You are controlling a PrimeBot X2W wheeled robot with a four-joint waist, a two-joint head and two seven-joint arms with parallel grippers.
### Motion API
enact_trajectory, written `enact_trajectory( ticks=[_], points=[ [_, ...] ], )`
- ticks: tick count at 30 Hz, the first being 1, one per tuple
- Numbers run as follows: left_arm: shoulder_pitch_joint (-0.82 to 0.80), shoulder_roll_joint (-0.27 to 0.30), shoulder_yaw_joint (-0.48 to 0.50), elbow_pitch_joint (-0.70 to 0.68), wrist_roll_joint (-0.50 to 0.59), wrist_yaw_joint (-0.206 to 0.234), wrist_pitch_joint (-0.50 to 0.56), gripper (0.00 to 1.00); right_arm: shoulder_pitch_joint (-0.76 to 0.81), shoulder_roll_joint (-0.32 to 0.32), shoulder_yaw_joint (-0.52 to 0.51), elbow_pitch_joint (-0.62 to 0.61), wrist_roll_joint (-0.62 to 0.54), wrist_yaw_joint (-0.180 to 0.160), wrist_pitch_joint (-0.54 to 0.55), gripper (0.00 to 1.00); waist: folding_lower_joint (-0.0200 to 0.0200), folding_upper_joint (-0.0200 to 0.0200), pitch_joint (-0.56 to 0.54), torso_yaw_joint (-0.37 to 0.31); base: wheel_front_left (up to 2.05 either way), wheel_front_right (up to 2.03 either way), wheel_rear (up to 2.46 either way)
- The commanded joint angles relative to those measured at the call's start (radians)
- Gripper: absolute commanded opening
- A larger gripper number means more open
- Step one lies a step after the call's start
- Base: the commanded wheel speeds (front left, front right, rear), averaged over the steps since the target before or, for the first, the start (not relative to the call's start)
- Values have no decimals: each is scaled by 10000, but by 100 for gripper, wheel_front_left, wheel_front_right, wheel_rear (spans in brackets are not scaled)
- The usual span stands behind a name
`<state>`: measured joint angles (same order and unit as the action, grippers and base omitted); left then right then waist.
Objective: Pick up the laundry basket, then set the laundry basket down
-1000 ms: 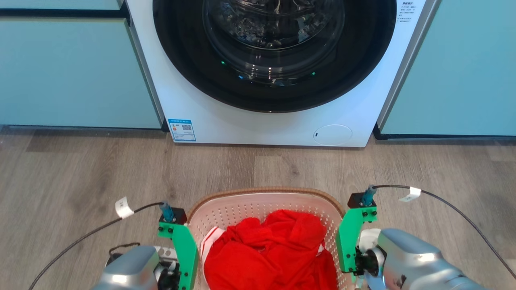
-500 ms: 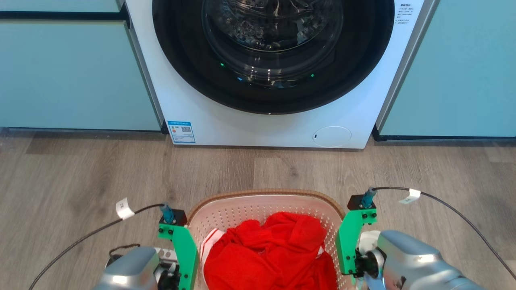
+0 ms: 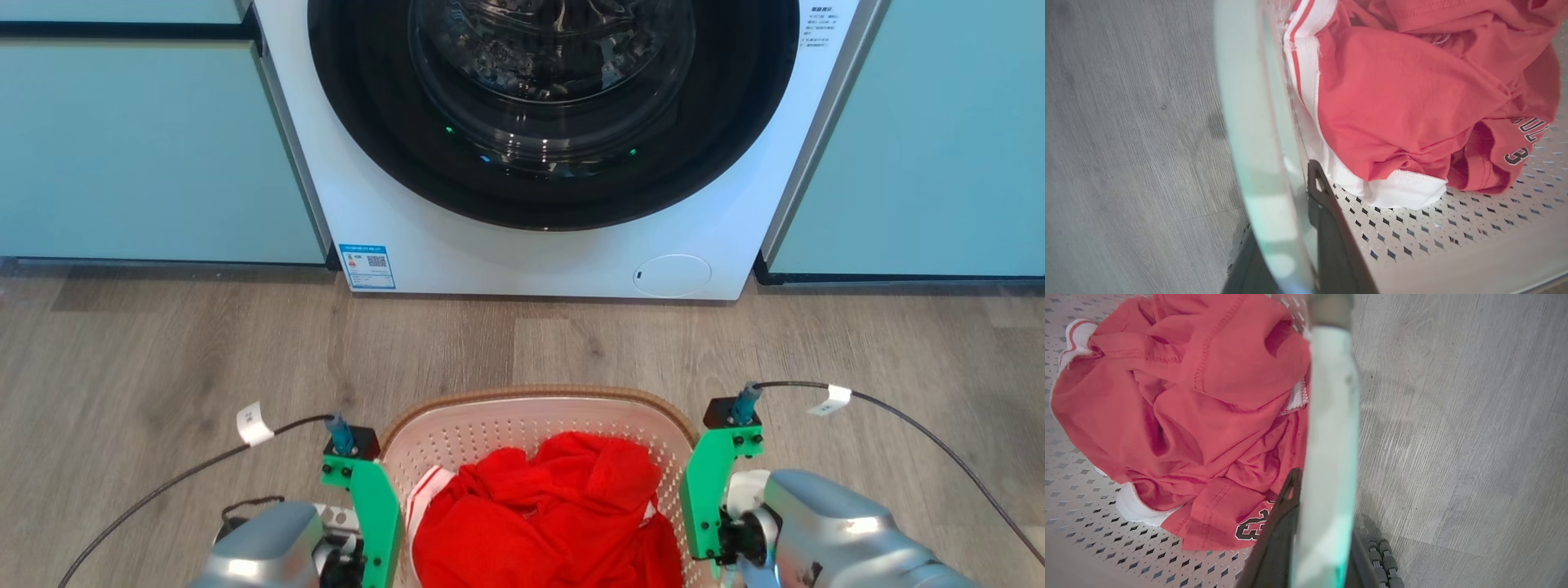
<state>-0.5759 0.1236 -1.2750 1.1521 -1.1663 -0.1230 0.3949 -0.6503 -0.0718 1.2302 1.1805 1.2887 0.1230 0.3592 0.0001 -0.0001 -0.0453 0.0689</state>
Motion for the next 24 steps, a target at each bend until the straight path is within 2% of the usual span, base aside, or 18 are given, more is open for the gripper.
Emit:
enact_trajectory(
  ticks=[1,24],
  points=[
    [-717,125,60,-134,28,-77,1,0,-605,216,29,-281,73,77,-158,0,-1,1,1,2,0,0,0],
    [-781,70,-12,-36,-76,-77,19,0,-700,216,251,-183,285,77,-179,0,-1,1,-39,-11,0,0,0]
  ],
)
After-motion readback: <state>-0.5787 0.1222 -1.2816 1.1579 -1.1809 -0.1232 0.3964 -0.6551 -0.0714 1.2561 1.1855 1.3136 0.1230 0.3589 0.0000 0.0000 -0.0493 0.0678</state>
